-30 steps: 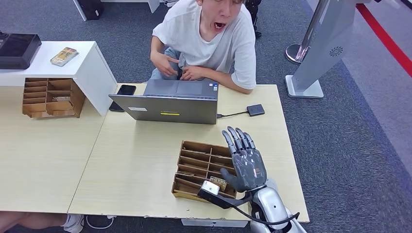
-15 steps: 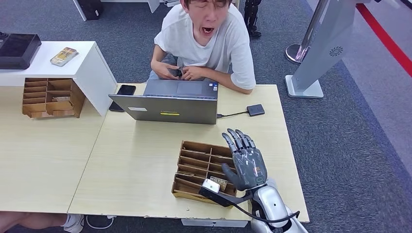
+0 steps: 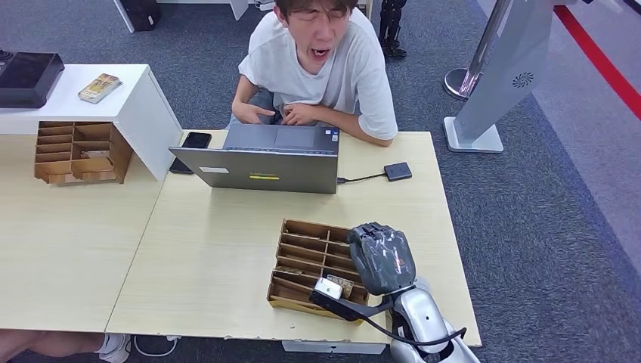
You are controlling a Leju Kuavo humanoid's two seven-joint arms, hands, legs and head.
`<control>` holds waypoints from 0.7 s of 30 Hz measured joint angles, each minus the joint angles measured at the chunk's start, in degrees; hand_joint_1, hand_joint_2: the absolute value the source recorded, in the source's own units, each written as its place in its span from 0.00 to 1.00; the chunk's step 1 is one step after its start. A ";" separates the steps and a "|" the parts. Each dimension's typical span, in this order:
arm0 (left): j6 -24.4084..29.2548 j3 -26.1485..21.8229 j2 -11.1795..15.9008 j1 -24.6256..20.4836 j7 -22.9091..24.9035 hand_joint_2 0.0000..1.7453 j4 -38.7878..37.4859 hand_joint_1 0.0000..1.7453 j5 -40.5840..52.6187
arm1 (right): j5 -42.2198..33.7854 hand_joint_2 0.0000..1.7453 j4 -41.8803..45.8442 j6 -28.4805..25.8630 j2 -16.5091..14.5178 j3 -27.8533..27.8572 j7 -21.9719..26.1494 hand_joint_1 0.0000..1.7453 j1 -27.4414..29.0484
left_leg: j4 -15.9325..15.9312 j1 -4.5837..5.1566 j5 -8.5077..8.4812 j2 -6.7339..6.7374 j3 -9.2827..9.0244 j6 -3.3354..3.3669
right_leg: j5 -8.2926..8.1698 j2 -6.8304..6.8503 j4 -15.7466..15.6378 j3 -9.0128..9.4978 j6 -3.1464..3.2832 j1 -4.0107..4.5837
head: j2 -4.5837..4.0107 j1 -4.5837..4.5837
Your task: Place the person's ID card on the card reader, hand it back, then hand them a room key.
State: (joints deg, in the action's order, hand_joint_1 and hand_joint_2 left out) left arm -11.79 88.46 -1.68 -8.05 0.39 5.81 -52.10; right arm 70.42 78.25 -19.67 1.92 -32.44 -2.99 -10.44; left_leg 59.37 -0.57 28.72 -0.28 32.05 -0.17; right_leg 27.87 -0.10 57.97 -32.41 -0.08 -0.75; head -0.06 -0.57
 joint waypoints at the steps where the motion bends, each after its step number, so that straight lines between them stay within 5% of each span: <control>1: 0.00 0.00 0.00 0.00 0.00 0.00 0.00 0.00 -0.03 | 0.00 1.00 -0.01 0.02 0.00 0.00 0.00 0.82 0.00 | 0.00 0.00 0.00 0.00 0.00 0.00 | 0.00 0.00 0.00 0.00 0.00 0.00 | 0.00 0.00; 21: 0.01 0.00 0.02 0.07 -0.20 0.00 0.00 0.00 -1.39 | 0.54 1.00 6.38 -1.51 0.03 -0.01 0.85 0.91 0.15 | 0.00 0.00 0.00 0.00 0.00 0.00 | 0.00 0.00 0.00 -0.02 0.00 0.00 | 0.00 0.00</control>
State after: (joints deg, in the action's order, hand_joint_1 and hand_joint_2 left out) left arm -11.78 88.45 -1.66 -7.98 0.20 5.81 -53.48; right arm 70.96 84.64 -21.17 1.95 -32.45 -2.15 -10.30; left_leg 59.37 -0.57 28.72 -0.28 32.05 -0.17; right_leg 27.87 -0.10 57.97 -32.43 -0.08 -0.75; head -0.05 -0.57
